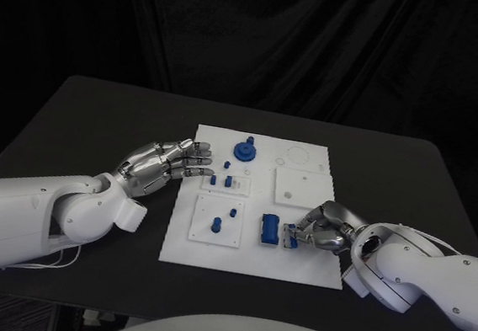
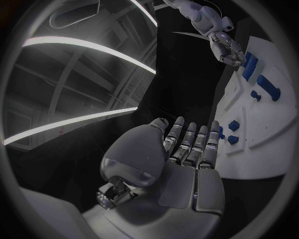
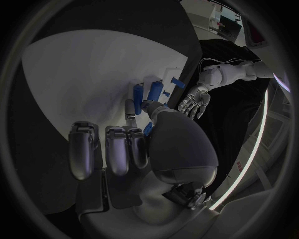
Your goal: Assemble the parts on the task board
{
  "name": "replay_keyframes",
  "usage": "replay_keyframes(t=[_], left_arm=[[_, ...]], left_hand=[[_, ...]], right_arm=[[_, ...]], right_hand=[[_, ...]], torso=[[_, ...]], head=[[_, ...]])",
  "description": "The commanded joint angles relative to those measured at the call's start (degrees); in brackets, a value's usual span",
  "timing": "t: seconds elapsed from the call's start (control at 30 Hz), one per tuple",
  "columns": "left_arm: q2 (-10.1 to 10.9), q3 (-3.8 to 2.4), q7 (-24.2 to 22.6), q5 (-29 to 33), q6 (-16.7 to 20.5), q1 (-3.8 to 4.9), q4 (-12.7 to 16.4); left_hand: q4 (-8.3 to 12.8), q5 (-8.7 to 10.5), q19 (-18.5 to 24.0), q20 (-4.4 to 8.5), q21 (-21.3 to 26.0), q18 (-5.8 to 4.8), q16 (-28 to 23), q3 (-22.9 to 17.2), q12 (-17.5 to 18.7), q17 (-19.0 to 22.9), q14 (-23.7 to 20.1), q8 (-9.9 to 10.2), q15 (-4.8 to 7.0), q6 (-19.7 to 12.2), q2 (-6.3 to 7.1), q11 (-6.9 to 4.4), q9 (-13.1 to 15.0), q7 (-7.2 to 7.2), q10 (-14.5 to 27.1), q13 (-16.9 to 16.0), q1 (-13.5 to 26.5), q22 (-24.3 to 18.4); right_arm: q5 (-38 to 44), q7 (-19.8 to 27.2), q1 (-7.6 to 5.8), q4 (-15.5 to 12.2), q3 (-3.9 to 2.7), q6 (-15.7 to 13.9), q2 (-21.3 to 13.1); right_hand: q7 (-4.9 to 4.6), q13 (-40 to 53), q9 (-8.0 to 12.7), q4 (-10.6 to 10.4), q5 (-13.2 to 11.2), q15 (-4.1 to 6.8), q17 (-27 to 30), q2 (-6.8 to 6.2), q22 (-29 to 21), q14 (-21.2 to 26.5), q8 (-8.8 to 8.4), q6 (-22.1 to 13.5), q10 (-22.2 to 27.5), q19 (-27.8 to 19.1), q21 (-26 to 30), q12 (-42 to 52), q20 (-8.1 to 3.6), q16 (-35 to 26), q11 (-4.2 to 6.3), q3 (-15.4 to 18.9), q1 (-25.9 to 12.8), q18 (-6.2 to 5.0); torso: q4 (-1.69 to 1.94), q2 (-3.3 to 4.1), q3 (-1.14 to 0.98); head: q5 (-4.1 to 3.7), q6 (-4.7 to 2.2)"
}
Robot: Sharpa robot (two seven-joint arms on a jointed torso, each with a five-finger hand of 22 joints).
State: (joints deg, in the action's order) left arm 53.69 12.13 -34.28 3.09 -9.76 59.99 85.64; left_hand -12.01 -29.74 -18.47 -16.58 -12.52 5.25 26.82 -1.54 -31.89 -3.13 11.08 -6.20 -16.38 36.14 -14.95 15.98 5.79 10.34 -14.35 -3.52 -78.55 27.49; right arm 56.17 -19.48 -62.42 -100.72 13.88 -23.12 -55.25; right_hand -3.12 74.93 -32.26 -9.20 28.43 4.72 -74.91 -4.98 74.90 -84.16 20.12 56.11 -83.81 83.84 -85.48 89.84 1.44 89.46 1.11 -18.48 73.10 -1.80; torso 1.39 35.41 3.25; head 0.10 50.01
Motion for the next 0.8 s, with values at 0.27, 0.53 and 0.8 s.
replay_keyframes(t=[0.27, 0.53, 0.8], left_arm=[[-0.06, -0.04, -0.16, -0.06, -1.05, -0.09, 0.06], [-0.11, -0.04, -0.07, -0.06, -1.12, -0.09, -0.03], [-0.14, -0.04, 0.06, -0.06, -1.21, -0.1, -0.14]], left_hand=[[-0.06, -0.27, -0.39, 0.03, -0.29, -1.13, 0.25, -0.31, -0.17, -0.08, 0.24, -0.17, -0.01, 0.13, 0.24, -0.07, -0.04, 2.24, -0.4, -0.08, -0.01, -0.07], [-0.02, -0.31, -0.38, 0.03, -0.28, -1.14, 0.29, -0.5, -0.08, -0.08, 0.26, -0.15, -0.02, 0.08, 0.2, -0.12, -0.06, 2.26, -0.35, -0.07, -0.01, -0.08], [-0.02, -0.31, -0.38, 0.03, -0.28, -1.14, 0.29, -0.5, -0.08, -0.08, 0.26, -0.15, -0.02, 0.08, 0.2, -0.12, -0.06, 2.26, -0.35, -0.07, -0.01, -0.08]], right_arm=[[-0.16, -0.26, -0.04, -0.02, -0.03, -1.24, 0.27], [0.87, -1.36, -0.04, -0.11, -0.03, -0.32, 0.46], [2.24, -2.26, -0.03, -0.11, -0.03, 0.46, 0.46]], right_hand=[[0.11, 15.07, -0.06, 0.55, 0.59, -0.1, -13.79, 0.1, 13.32, -5.58, 0.32, -0.08, -6.19, 3.94, 0.38, 0.16, 0.25, -0.09, -0.02, -0.58, -0.4, 0.45], [0.14, 15.07, 0.09, -0.9, -5.9, -0.12, -13.44, 0.0, 13.23, -5.5, 0.25, 0.01, -6.19, 3.81, 0.59, 0.16, 0.27, -0.25, -0.02, 1.64, -2.9, 0.39], [-0.34, 15.07, 0.71, -5.04, -19.65, -0.46, -13.13, -1.04, 13.12, -5.44, -0.19, 0.1, -6.19, 3.65, 0.86, 0.16, 0.6, -0.38, -0.44, 7.95, -8.17, 0.31]], torso=[[-0.12, -0.05, 0.03], [-0.02, -0.04, 0.02], [-0.12, -0.11, 0.03]], head=[[0.21, -0.01], [0.07, -0.01], [0.21, -0.01]])
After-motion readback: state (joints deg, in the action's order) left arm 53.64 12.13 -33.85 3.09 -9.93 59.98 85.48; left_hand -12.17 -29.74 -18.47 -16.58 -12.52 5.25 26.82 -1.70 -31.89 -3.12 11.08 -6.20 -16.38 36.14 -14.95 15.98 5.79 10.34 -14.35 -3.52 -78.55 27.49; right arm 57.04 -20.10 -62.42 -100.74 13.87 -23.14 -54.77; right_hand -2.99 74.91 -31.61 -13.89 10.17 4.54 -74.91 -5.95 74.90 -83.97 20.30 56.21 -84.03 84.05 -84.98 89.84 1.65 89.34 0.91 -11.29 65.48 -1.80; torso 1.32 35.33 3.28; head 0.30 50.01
